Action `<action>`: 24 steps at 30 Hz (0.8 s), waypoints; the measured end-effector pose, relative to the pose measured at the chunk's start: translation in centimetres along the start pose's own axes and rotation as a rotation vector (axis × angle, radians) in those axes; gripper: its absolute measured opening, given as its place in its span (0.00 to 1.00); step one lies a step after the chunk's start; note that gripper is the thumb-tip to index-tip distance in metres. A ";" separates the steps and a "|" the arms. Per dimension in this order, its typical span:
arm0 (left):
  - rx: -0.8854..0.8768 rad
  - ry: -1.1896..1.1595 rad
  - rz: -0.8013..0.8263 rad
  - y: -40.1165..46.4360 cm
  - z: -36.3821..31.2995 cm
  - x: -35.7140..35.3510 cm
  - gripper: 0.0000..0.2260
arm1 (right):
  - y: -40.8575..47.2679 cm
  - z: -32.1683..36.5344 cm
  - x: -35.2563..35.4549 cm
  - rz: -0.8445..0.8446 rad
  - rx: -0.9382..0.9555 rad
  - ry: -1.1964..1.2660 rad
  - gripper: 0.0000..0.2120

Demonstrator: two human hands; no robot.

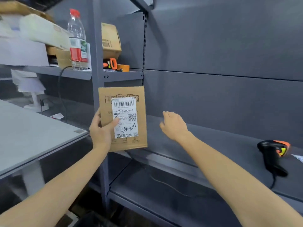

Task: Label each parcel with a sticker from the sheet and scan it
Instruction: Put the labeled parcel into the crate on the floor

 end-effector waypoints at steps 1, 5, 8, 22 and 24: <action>0.001 0.000 0.025 0.1 -0.2 -1.8 0.27 | -0.4 -1.5 0.1 0.000 -0.024 -0.027 0.14; 0.027 0.004 0.129 -0.5 0.1 -9.0 0.27 | -2.8 -7.8 0.3 0.042 -0.160 -0.106 0.18; 0.034 0.020 0.222 -2.0 0.5 -14.1 0.25 | -5.1 -12.8 0.8 0.073 -0.298 -0.152 0.17; 0.177 -0.002 0.503 -10.0 5.1 -28.4 0.25 | -17.3 -27.9 0.9 0.079 -0.804 -0.217 0.19; 0.191 -0.012 0.503 -10.4 5.5 -28.8 0.26 | -18.2 -28.8 0.5 0.059 -0.868 -0.164 0.21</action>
Point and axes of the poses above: each hand's wrist, its own y-axis towards the middle knuckle, its own x-axis out of the back of the hand, z = x × y, the point moved 7 cm from there along y, towards the middle knuckle, and after that the axes turned 2 degrees about x, right-handed, at the moved point
